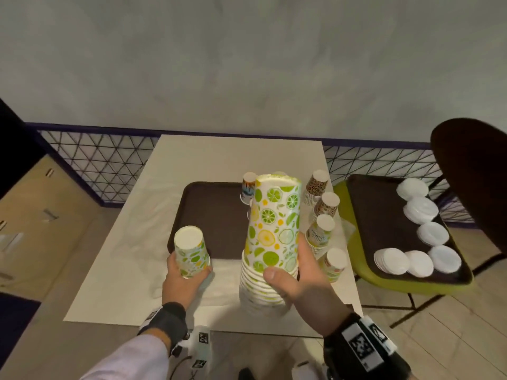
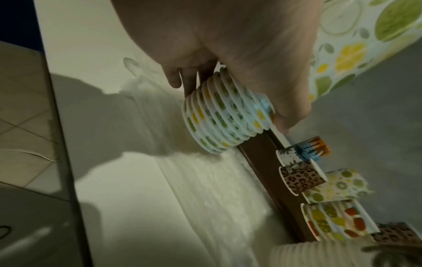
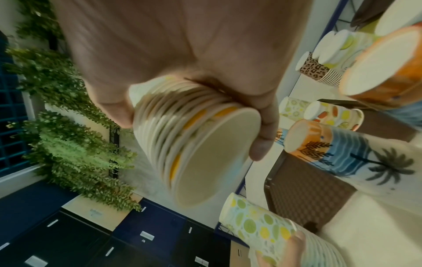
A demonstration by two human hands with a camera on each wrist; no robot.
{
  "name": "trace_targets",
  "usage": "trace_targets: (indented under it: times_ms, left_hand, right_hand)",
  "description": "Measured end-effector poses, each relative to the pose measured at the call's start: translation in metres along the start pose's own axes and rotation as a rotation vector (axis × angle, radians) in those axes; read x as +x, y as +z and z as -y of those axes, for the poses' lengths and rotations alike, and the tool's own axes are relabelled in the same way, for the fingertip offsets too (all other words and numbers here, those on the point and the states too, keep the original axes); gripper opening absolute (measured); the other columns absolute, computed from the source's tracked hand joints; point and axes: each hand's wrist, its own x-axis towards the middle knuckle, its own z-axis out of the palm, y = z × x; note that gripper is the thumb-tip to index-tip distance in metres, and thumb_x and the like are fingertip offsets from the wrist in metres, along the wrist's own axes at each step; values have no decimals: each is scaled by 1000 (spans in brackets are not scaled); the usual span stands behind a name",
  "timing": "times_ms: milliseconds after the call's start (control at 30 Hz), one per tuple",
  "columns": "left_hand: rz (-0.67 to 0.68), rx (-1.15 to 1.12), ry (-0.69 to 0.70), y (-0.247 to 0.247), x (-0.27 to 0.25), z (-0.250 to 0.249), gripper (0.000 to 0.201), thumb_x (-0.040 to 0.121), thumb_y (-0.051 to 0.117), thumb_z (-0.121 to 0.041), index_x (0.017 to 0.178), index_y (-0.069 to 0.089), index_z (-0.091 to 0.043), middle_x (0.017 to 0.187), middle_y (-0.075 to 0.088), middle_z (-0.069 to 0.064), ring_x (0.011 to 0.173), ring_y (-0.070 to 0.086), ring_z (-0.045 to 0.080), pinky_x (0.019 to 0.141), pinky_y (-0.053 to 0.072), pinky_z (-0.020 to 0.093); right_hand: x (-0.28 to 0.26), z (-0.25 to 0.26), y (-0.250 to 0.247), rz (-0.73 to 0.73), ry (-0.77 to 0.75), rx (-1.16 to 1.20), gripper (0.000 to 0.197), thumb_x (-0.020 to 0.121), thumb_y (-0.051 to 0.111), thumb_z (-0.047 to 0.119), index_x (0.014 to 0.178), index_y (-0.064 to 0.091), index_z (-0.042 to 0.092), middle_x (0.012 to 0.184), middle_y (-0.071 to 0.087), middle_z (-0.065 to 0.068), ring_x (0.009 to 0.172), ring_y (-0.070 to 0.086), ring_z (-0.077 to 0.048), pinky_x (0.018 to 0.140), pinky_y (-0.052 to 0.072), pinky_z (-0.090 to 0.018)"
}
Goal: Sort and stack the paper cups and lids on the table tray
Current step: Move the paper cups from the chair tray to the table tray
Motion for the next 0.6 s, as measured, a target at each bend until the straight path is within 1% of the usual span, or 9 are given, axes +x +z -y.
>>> trace_targets:
  times_ms: [67,133,233,333,400,433,500,533,600]
  left_hand:
    - [2,13,-16,1,2,5,94,73,94,-33,147,38,-25,120,63,0,106,60,26,95,45,37]
    - [10,9,-39,3,2,8,102,65,96,-44,145,36,-22,119,61,1,106,59,27,95,46,38]
    - [39,16,-67,1,-2,9,109,51,87,-59,141,38,-20,121,61,1,107,59,26,96,46,37]
    - [45,97,-69,-7,-2,10,119,39,89,-70,138,43,-22,125,65,1,118,62,31,103,49,44]
    - [37,227,-97,-16,-8,9,129,37,86,-73,144,41,-16,135,60,8,130,54,35,111,42,48]
    - [21,266,-120,-20,-14,8,127,40,83,-72,143,41,-12,136,57,11,132,51,36,112,39,47]
    - [12,245,-129,-28,-37,-3,104,48,79,-67,131,46,-14,130,56,12,127,52,36,109,41,45]
    - [48,198,-110,-31,-49,-8,90,54,82,-62,125,47,-18,127,57,12,120,56,34,103,45,44]
    - [241,101,-31,-38,-74,-24,71,68,90,-48,123,49,-28,123,62,8,102,66,26,86,53,36]
  right_hand:
    - [-2,-3,0,-3,10,-11,77,66,75,35,136,45,37,124,69,16,116,66,-7,95,54,-24]
    - [-4,-5,-1,-3,6,-31,73,67,76,32,134,46,38,123,69,15,116,66,-9,97,54,-29]
    - [-6,-6,-3,-37,1,-35,72,67,78,30,132,47,36,122,70,12,114,67,-11,97,56,-33]
    - [-6,-7,-5,-68,1,2,76,68,80,24,136,46,29,123,70,5,113,69,-17,93,57,-34]
    - [-6,-5,-6,-82,-5,8,73,72,78,14,136,45,27,122,71,5,112,70,-17,91,57,-32]
    - [-6,-4,-6,-87,-10,9,73,73,77,12,137,45,26,122,71,5,111,70,-17,91,57,-31]
    - [-7,-2,-6,-93,-19,-2,73,74,77,11,138,44,23,120,71,6,111,70,-16,89,57,-27]
    - [-7,0,-6,-93,-26,-19,73,75,78,10,138,43,22,120,70,8,110,70,-14,89,56,-25]
    - [-6,3,-3,-79,-53,-87,74,78,81,8,139,42,23,119,69,13,110,69,-9,89,54,-20]
